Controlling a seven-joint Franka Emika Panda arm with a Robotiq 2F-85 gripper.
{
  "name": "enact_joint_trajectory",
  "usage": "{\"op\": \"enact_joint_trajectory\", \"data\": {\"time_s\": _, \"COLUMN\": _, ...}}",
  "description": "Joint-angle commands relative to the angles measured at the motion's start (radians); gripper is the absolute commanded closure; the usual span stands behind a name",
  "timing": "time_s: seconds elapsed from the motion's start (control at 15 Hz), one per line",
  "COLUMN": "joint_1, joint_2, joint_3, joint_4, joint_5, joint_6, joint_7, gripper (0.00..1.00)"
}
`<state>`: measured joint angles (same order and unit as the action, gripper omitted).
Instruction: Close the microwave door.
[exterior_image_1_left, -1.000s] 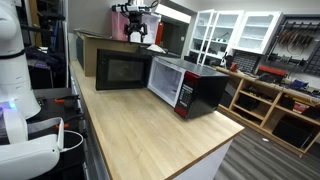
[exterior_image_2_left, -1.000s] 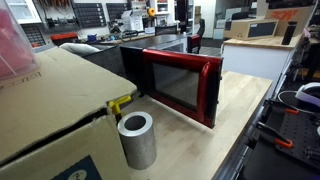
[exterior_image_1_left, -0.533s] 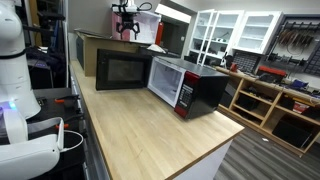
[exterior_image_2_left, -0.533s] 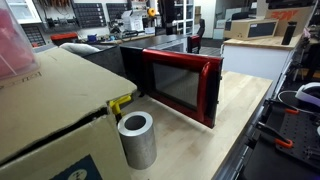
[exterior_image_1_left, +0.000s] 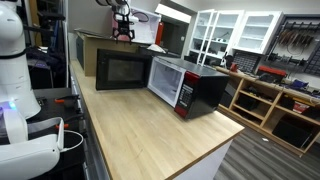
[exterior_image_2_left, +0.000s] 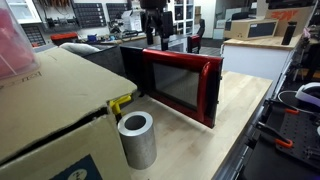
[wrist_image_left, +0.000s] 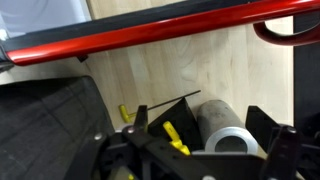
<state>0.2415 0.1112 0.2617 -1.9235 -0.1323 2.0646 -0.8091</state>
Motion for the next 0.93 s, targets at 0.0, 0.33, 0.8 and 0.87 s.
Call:
{"op": "enact_joint_trajectory", "data": {"time_s": 0.0, "joint_1": -0.007, "joint_2": 0.035, "joint_3": 0.019, "joint_4": 0.014, "joint_5": 0.068, "joint_6": -0.013, "joint_7": -0.173, "gripper": 0.0}}
{"op": "enact_joint_trajectory", "data": {"time_s": 0.33, "joint_1": -0.006, "joint_2": 0.027, "joint_3": 0.015, "joint_4": -0.025, "joint_5": 0.033, "joint_6": -0.081, "joint_7": -0.237, "gripper": 0.0}}
{"op": "enact_joint_trajectory", "data": {"time_s": 0.8, "joint_1": -0.009, "joint_2": -0.02, "joint_3": -0.011, "joint_4": -0.148, "joint_5": -0.166, "joint_6": -0.072, "joint_7": -0.18, "gripper": 0.0}}
{"op": "enact_joint_trajectory", "data": {"time_s": 0.87, "joint_1": -0.01, "joint_2": -0.025, "joint_3": -0.012, "joint_4": -0.165, "joint_5": -0.192, "joint_6": -0.066, "joint_7": -0.166, "gripper": 0.0}}
